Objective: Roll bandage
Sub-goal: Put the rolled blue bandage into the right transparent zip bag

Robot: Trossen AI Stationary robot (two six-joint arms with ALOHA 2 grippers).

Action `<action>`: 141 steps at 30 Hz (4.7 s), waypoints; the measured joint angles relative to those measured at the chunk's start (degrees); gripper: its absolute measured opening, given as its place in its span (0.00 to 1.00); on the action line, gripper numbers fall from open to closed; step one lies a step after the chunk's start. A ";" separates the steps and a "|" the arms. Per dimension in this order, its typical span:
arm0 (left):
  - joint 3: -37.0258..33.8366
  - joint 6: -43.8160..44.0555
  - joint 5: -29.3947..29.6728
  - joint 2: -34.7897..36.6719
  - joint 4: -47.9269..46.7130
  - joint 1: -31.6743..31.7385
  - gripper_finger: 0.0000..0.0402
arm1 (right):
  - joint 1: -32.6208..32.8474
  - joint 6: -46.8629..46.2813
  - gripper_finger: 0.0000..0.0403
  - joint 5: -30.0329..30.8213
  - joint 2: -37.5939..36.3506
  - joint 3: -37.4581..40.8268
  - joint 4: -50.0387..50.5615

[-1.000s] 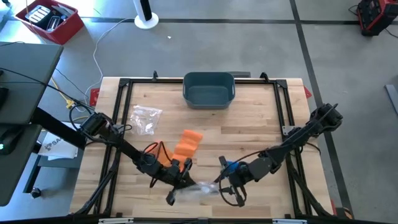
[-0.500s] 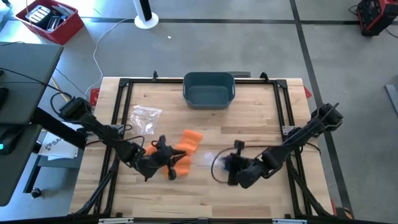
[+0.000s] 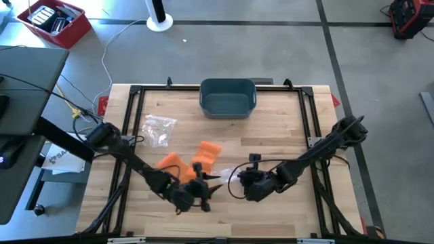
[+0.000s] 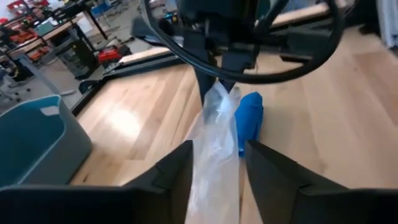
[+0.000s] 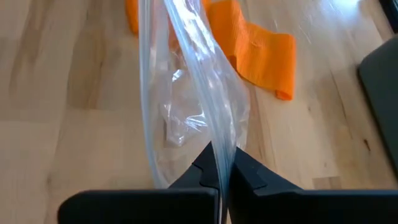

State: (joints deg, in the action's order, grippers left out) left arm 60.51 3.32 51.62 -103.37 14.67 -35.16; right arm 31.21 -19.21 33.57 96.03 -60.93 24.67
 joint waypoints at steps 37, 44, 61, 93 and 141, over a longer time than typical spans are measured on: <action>6.60 6.05 -0.57 -6.36 0.52 -1.02 0.00 | 17.47 1.70 0.34 11.23 -7.70 -1.99 1.79; 6.60 1.93 -5.32 -6.29 7.90 -1.07 0.00 | 20.39 14.58 0.34 14.35 -1.66 -1.99 -20.74; 6.60 -0.58 -6.58 -6.29 12.20 -1.33 0.00 | 12.14 19.21 0.02 12.00 1.07 -1.99 -31.44; 6.60 0.49 -8.09 -6.38 11.55 -1.28 0.00 | 10.57 13.20 0.01 11.59 0.74 -1.99 -28.50; 6.60 0.76 -9.24 -6.36 12.22 -1.24 0.00 | 10.78 11.89 0.01 4.60 -3.00 -1.97 -24.43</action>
State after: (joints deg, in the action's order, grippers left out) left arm 67.11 4.08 42.38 -109.73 26.89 -36.40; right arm 41.99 -7.31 38.17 93.03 -62.89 0.24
